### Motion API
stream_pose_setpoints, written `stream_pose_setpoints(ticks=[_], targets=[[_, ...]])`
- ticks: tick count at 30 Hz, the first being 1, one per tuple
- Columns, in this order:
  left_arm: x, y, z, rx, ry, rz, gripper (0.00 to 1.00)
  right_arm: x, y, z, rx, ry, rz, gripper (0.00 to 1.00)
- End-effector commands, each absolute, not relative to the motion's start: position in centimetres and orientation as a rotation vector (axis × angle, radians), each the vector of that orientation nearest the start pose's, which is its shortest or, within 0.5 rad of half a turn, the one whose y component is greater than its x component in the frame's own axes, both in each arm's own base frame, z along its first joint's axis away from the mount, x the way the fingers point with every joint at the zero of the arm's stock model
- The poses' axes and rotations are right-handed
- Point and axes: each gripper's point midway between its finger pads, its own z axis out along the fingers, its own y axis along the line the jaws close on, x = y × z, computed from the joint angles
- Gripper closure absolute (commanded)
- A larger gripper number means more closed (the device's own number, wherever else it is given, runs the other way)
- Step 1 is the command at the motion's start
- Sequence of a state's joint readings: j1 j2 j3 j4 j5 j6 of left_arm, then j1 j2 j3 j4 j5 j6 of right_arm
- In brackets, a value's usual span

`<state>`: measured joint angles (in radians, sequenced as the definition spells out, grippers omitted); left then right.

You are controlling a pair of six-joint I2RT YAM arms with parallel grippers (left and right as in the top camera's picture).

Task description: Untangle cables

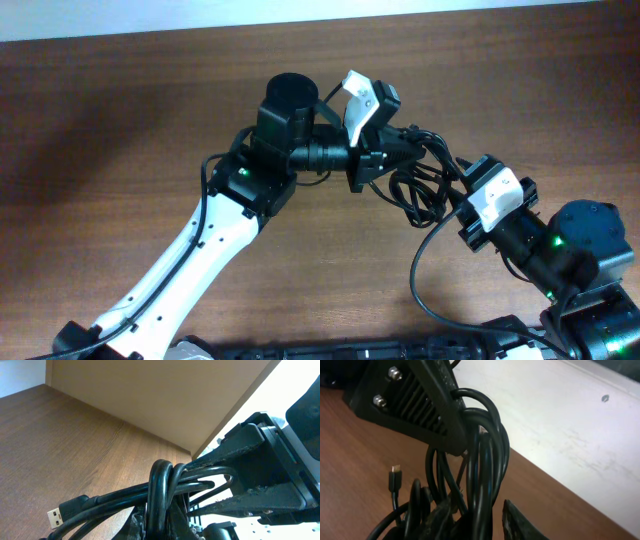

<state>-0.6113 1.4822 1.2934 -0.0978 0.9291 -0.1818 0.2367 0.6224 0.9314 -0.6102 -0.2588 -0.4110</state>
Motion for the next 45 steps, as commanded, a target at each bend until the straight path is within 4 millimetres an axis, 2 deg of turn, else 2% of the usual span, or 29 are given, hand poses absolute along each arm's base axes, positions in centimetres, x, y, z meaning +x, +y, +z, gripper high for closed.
stream_pose_setpoints(ticks=[1, 4, 8, 9, 10, 14, 18, 24, 27, 29, 31, 33, 34, 38, 42, 45], targets=[[25.5, -35.3, 35.1, 1.116, 1.603, -1.404, 1.0, 23.1, 10.1, 33.6, -0.747, 1.686, 0.119, 0.75], [24.7, -35.6, 35.2, 1.146, 1.584, -1.425, 1.0, 23.1, 10.1, 33.6, -0.747, 1.686, 0.119, 0.75], [24.3, -36.0, 35.2, 1.185, 1.541, -1.401, 1.0, 23.1, 10.1, 33.6, -0.747, 1.686, 0.119, 0.96], [24.3, -36.0, 35.2, 1.185, 1.541, -1.401, 1.0, 23.1, 10.1, 33.6, -0.747, 1.686, 0.119, 0.96], [24.3, -36.0, 35.2, 1.185, 1.542, -1.4, 0.96, 23.1, 10.1, 33.6, -0.747, 1.686, 0.119, 0.96], [25.0, -36.0, 35.1, 1.159, 1.558, -1.368, 0.57, 23.1, 10.1, 33.6, -0.746, 1.686, 0.118, 0.96], [24.8, -36.0, 35.0, 1.161, 1.566, -1.374, 0.51, 23.5, 9.3, 33.7, -0.707, 1.7, 0.074, 0.96], [24.8, -35.9, 34.9, 1.161, 1.573, -1.375, 0.5, 23.9, 9.4, 35.4, -0.608, 1.663, 0.137, 0.96], [24.8, -35.9, 34.9, 1.161, 1.573, -1.375, 0.52, 23.9, 9.4, 35.5, -0.592, 1.664, 0.151, 0.96], [24.8, -35.9, 34.9, 1.161, 1.573, -1.375, 0.57, 23.9, 9.6, 35.8, -0.57, 1.661, 0.182, 0.96], [24.8, -35.9, 34.9, 1.161, 1.573, -1.375, 0.72, 23.9, 9.7, 35.8, -0.575, 1.66, 0.189, 0.96], [24.9, -35.9, 34.8, 1.156, 1.575, -1.369, 0.94, 23.9, 9.7, 35.8, -0.576, 1.66, 0.188, 0.96], [25.0, -35.9, 34.8, 1.153, 1.578, -1.365, 1.0, 23.9, 9.7, 35.8, -0.576, 1.66, 0.188, 0.96], [26.7, -35.7, 34.2, 1.064, 1.652, -1.297, 1.0, 23.9, 9.7, 35.8, -0.575, 1.66, 0.188, 0.96], [30.9, -33.8, 32.4, 0.711, 1.919, -1.215, 1.0, 24.0, 9.4, 35.8, -0.563, 1.665, 0.175, 0.96], [32.6, -32.0, 31.1, 0.537, 2.038, -1.193, 1.0, 24.3, 8.7, 35.7, -0.488, 1.689, 0.166, 0.96]])
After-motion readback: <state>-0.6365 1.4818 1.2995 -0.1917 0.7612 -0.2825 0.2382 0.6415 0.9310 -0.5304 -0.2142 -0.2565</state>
